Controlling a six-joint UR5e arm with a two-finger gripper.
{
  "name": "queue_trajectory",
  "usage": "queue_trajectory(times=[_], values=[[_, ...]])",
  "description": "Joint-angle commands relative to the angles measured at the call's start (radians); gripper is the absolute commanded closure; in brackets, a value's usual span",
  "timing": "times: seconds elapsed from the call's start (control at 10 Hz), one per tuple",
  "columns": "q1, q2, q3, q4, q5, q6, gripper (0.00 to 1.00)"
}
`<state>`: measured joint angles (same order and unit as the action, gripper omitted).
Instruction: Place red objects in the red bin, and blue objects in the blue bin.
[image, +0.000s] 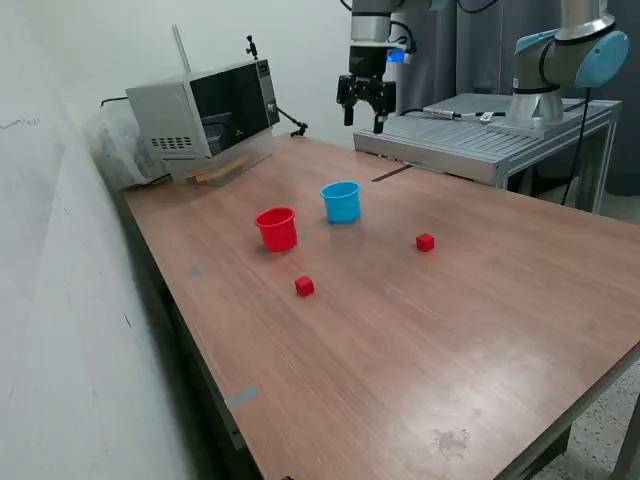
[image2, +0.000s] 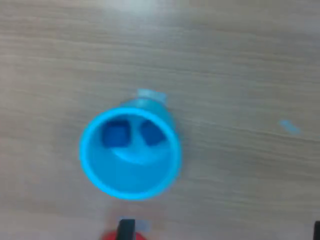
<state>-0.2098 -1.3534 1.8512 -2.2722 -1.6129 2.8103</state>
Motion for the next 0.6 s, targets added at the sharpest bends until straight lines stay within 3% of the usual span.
queue_trajectory(times=[0.0, 0.5], values=[[0.163, -0.191, 0.000, 0.140, -0.002, 0.053, 0.00], [0.325, -0.187, 0.000, 0.188, 0.002, 0.274, 0.00]])
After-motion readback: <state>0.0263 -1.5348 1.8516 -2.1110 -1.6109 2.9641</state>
